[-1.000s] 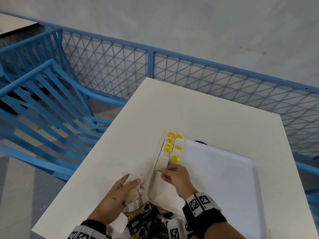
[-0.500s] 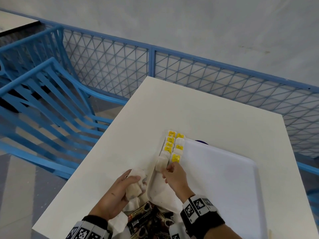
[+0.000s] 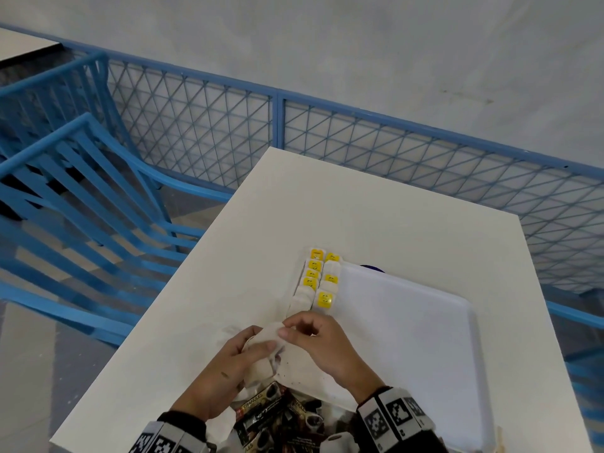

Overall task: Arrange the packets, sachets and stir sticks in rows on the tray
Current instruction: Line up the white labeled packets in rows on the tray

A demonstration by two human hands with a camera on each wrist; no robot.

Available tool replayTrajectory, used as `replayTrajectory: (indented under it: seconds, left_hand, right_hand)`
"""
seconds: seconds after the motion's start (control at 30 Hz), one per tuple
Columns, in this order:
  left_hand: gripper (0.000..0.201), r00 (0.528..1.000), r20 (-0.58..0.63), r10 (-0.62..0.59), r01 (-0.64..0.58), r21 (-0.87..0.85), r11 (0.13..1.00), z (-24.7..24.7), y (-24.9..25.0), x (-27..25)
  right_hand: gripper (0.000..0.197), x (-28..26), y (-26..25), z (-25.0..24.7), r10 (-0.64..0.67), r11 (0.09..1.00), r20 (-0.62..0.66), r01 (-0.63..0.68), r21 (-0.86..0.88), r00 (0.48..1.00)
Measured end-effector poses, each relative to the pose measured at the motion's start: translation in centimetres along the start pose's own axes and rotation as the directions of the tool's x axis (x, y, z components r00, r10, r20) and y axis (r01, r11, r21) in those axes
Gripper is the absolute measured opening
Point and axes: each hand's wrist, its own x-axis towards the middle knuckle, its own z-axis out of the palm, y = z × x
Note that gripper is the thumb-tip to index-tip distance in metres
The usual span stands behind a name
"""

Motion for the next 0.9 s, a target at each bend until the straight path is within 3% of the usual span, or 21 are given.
replayTrajectory:
  seconds: [0.27,0.4,0.5,0.6,0.7,0.8,0.9]
  left_hand:
    - [0.044,0.999,0.017,0.039,-0.039,-0.031,0.999,-0.5,-0.2,-0.1]
    - [0.026,0.999,0.027,0.044,-0.043,-0.04,0.998,-0.3,-0.2,-0.2]
    - [0.026,0.999,0.009,0.043,-0.043,-0.016,0.999,-0.2,-0.3,-0.1]
    - [0.026,0.998,-0.046,0.042,-0.042,-0.016,0.999,-0.5,-0.4,-0.1]
    - [0.04,0.994,-0.07,0.084,-0.083,0.025,0.996,-1.4,-0.6,-0.2]
    - [0.047,0.99,-0.088,0.107,-0.104,0.034,0.994,-2.1,-0.6,-0.3]
    - [0.051,0.988,-0.101,0.118,-0.116,0.022,0.993,-2.4,-0.6,-0.3]
  right_hand:
    - [0.005,-0.9,-1.5,-1.5,0.018,0.987,0.07,-0.029,0.16,0.997]
    - [0.018,-1.2,-2.0,-2.1,0.031,0.984,0.085,-0.046,0.17,0.996]
    - [0.024,-1.3,-2.2,-2.6,0.031,0.99,0.056,-0.039,0.134,0.998]
    - [0.02,-1.2,-1.6,-3.5,0.002,0.999,0.046,-0.003,0.033,0.999]
    - [0.015,-0.9,-0.5,-4.6,-0.027,0.982,0.038,0.033,-0.184,0.999]
    - [0.022,-0.4,0.6,-5.6,-0.037,0.875,0.061,0.062,-0.48,0.997]
    - [0.015,0.3,1.0,-6.2,-0.032,0.786,0.055,0.059,-0.616,0.998]
